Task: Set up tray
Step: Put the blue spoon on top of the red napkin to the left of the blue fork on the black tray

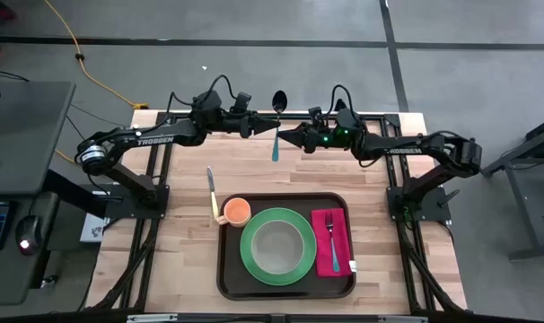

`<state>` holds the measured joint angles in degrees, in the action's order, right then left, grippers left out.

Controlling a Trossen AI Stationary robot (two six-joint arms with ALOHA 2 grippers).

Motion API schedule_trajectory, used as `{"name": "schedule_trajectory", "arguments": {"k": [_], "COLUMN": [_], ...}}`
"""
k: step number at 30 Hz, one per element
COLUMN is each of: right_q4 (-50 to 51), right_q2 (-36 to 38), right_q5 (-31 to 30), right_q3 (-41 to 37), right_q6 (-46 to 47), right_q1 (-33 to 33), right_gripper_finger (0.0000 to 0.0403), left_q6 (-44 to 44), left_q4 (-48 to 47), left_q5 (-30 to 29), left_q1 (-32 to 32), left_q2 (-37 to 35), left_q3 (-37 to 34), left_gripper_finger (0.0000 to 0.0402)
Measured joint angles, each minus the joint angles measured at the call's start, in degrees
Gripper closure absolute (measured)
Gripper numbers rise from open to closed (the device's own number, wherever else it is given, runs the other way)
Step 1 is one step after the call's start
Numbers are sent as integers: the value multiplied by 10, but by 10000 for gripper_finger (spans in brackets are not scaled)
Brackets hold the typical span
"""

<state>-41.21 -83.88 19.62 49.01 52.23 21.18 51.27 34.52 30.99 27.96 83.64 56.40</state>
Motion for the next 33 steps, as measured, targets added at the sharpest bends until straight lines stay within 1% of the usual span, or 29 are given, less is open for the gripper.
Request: {"name": "schedule_trajectory", "arguments": {"k": [3, 7, 11, 30, 33], "right_q4": [-2, -4, -5, -4, -4], "right_q2": [0, 0, 0, 0, 0], "right_q5": [-2, -20, -26, -28, -28], "right_q3": [0, 0, 0, 0, 0], "right_q6": [-7, -12, -12, -16, -12], "right_q1": [-5, -13, -15, -13, -13], "right_gripper_finger": [346, 380, 400, 403, 403], "left_q6": [0, -2, -2, -2, -2], "left_q4": [0, -1, -1, -1, -2], "left_q5": [-10, -13, -15, -11, -8], "left_q1": [-7, -8, -7, -7, -7], "left_q2": [0, 0, 0, 0, 0], "left_q3": [0, 0, 0, 0, 0], "left_gripper_finger": [392, 392, 392, 392, 386]}}
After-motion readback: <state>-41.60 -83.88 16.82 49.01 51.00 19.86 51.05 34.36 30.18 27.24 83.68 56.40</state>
